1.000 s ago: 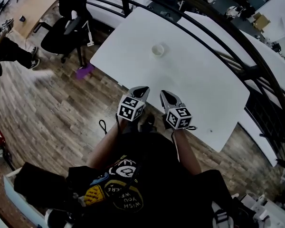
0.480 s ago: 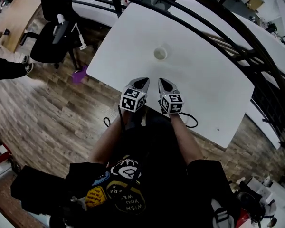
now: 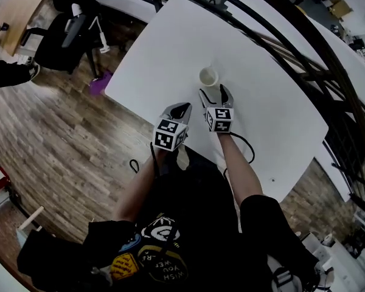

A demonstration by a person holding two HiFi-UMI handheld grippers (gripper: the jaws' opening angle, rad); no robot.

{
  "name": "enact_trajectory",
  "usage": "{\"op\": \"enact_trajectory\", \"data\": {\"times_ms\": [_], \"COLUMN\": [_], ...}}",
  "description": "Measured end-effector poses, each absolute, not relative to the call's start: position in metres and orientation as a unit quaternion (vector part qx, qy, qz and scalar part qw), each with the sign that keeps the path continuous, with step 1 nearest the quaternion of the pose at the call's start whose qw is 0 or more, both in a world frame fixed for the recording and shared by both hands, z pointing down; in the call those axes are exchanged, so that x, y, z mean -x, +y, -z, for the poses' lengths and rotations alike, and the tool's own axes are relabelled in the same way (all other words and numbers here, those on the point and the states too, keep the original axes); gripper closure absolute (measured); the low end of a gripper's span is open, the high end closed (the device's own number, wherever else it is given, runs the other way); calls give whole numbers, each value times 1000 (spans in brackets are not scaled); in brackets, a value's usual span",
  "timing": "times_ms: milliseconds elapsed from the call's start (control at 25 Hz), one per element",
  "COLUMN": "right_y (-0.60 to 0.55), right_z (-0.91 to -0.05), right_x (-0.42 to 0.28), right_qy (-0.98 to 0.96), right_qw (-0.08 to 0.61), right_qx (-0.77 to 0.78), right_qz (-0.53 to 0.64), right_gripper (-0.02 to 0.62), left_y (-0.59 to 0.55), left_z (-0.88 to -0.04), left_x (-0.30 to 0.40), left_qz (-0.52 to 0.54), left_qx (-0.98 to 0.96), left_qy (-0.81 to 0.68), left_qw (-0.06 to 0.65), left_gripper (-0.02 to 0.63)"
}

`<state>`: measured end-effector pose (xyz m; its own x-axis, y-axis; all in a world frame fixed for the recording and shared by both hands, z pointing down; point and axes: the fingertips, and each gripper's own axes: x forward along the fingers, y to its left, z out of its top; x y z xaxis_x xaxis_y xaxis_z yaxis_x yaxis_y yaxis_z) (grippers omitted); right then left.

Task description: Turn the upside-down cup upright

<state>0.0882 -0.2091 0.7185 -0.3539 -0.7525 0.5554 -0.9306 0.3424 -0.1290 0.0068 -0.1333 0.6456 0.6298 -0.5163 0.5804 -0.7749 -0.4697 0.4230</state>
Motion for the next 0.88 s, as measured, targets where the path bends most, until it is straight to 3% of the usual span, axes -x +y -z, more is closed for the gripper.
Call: {"op": "enact_trajectory", "data": {"times_ms": [160,360,680,720,880], "right_y": [-229,-247,-264,-264,-257], "right_z": [-734,-743,-741,-743,-738], "right_x": [-85,-76,-62,-63,-62], "right_qy": [-804,-798,-798,-798,-810], "right_qw": [221,224,240,242,248], "right_qx": [-515,-528,-527,-527,-509], "right_qz": [-198,-186,-166,-164,-151], "right_gripper": [171,141,146,181,184], "left_y": [-125,-135,-138,-136,-146], "left_z": [-644,-648,-639,-638,-627], "left_x": [-5,14,26,26,37], "left_qz": [-184,-189,-179,-179,-162], "left_qx": [-831,-821,-815,-815,-806], "left_qy": [-395,-419,-435,-435,-455], "left_qw": [345,338,337,338,342], "left_gripper": [601,603,603,601,601]}}
